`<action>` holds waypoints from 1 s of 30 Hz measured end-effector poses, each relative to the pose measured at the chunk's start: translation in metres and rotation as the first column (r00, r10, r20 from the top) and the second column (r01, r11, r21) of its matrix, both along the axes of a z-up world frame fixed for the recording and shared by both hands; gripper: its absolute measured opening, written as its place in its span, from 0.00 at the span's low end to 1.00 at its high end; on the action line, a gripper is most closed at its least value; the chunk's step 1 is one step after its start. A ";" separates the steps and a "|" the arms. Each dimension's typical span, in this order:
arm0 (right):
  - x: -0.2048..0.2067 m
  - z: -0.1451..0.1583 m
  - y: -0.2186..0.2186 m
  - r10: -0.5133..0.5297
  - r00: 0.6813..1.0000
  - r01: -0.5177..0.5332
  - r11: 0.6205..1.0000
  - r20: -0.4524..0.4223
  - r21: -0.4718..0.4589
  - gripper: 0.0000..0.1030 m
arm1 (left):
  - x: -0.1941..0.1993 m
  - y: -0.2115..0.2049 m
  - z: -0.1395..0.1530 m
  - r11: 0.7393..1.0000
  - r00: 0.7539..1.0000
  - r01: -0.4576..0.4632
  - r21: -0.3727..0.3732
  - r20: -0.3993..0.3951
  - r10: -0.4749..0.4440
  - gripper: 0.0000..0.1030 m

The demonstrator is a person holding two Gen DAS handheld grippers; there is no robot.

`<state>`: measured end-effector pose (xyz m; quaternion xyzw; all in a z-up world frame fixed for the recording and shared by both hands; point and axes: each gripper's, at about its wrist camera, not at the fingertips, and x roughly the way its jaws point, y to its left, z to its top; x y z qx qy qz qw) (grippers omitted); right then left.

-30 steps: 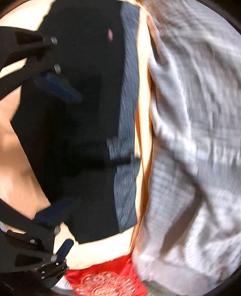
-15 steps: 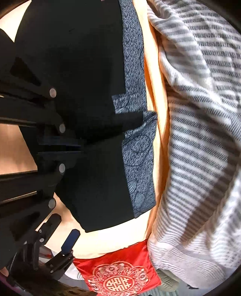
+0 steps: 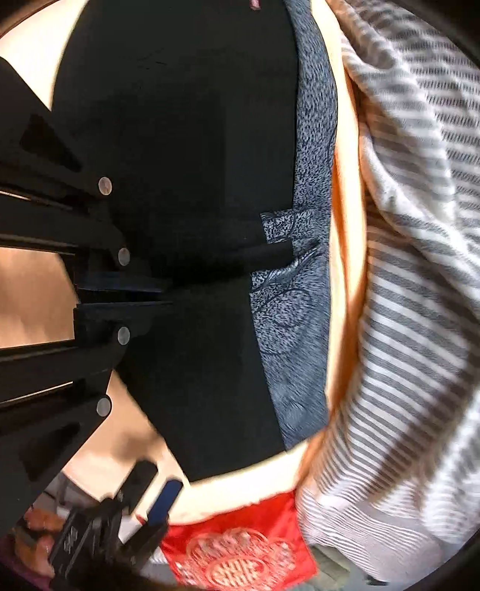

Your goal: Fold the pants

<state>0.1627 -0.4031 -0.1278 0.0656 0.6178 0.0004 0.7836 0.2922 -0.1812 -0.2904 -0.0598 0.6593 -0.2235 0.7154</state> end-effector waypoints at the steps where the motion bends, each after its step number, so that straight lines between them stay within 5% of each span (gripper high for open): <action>1: 0.000 -0.001 0.000 0.004 1.000 -0.004 1.000 -0.005 -0.001 0.62 | -0.001 -0.003 -0.002 1.000 1.000 0.014 0.014 0.006 -0.014 0.04; 10: -0.006 0.009 -0.012 -0.019 1.000 0.019 1.000 0.005 0.010 0.62 | -0.011 -0.008 0.038 0.992 0.996 0.017 0.122 0.080 -0.027 0.05; 16: 0.002 0.017 -0.025 -0.057 0.998 0.056 0.998 0.023 0.039 0.62 | -0.006 -0.012 0.063 0.995 0.992 0.000 0.095 0.122 -0.011 0.05; 23: -0.001 0.011 -0.038 -0.115 0.993 0.115 0.992 0.001 0.052 0.62 | 0.019 -0.057 0.042 0.991 0.986 0.000 0.133 0.163 -0.022 0.05; 27: -0.004 0.010 -0.044 -0.121 0.993 0.121 0.991 -0.005 0.051 0.62 | 0.029 -0.045 0.000 0.981 0.997 -0.055 0.188 0.069 0.043 0.05; 30: -0.004 0.011 -0.049 -0.132 0.991 0.132 0.989 -0.002 0.060 0.62 | 0.022 -0.037 0.001 0.980 0.997 -0.048 0.193 0.068 0.035 0.05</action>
